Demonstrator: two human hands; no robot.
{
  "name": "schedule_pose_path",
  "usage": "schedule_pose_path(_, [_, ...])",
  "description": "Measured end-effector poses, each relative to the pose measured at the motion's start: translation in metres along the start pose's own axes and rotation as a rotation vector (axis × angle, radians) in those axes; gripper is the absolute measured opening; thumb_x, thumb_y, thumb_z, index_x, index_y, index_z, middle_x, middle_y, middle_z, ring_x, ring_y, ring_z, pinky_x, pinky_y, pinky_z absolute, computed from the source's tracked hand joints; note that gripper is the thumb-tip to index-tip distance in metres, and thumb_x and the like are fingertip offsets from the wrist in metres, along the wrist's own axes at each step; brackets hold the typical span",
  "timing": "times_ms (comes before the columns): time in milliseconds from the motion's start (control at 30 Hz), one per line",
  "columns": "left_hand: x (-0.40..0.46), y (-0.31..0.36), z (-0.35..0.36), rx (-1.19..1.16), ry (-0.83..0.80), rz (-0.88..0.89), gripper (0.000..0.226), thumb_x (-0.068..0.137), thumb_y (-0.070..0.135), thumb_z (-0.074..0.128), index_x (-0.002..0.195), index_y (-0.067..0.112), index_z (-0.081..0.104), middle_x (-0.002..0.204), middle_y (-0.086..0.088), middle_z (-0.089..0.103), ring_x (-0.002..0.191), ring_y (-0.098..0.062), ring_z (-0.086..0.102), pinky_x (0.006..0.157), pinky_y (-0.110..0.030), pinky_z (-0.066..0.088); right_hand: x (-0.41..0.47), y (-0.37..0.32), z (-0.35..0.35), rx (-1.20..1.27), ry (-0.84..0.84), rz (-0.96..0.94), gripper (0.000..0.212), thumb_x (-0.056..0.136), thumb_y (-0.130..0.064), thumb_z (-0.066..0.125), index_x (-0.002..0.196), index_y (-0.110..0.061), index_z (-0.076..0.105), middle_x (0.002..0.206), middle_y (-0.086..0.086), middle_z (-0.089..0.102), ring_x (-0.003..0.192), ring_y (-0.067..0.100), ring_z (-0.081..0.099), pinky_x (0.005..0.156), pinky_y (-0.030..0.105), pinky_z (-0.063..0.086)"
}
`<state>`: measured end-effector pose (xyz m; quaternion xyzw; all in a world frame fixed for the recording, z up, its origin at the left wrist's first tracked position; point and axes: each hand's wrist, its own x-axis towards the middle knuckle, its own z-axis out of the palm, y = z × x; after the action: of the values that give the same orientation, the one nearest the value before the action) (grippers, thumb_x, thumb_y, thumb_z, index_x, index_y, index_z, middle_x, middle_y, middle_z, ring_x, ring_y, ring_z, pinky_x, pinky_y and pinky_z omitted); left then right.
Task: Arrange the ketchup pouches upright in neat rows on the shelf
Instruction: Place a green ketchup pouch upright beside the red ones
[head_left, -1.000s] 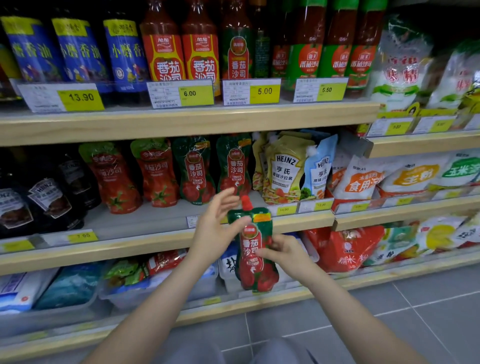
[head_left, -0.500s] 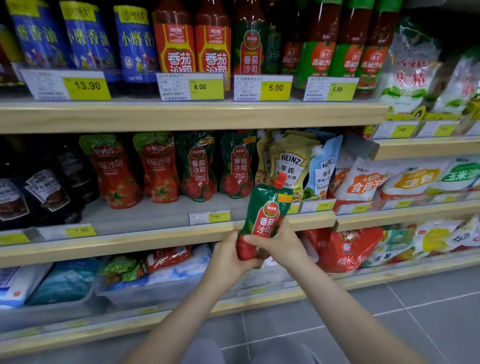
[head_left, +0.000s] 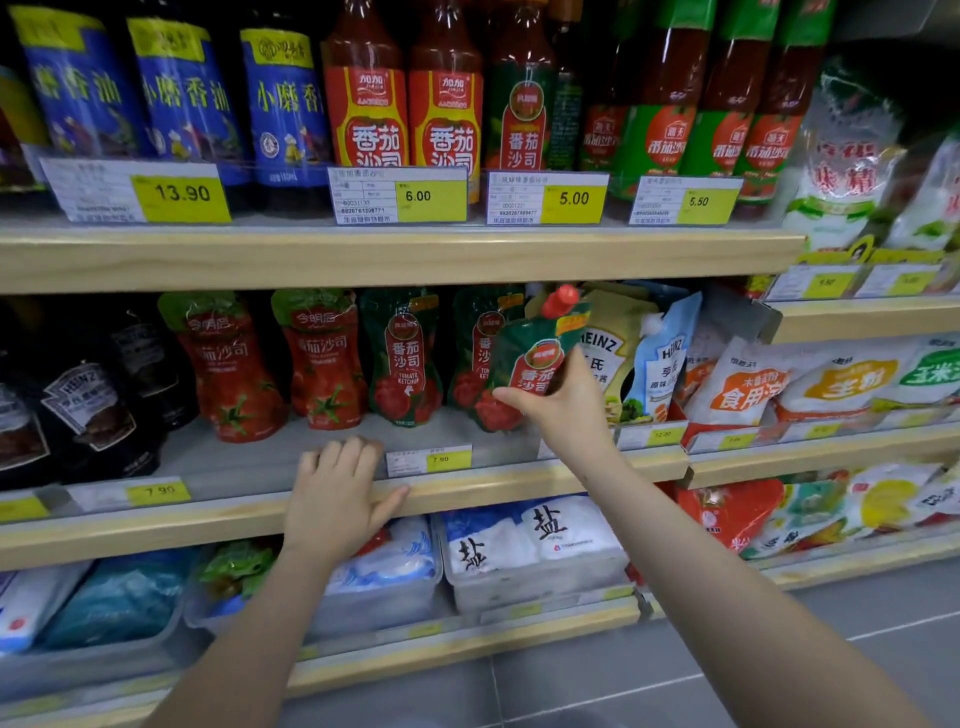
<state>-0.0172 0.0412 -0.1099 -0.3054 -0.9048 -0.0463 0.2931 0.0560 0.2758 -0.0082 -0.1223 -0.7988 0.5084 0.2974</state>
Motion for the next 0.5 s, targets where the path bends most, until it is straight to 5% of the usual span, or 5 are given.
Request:
schedule_pose_path(167, [-0.001,-0.003,0.009,0.032,0.067,0.018,0.051,0.08,0.056,0.039,0.096,0.01,0.054,0.086,-0.009,0.057,0.074,-0.029,0.049,0.068,-0.038,0.028,0.01,0.024,0.022,-0.25,-0.022,0.045,0.078,0.059,-0.043,0.082,0.12,-0.017,0.041,0.112,0.004,0.065,0.1,0.023,0.062,0.085,0.041,0.052])
schedule_pose_path(500, [0.0,0.001,0.006,0.037,0.037,-0.011,0.05,0.081,0.055,0.04,0.096,0.009,0.057,0.085,-0.008,0.058,0.073,-0.029,0.053,0.069,-0.038,0.03,0.015,0.043,0.019,-0.25,-0.117,0.077,0.069,0.061,-0.048,0.079,0.114,-0.02,0.044,0.108,0.0,0.065,0.099,0.022,0.062,0.086,0.047,0.052])
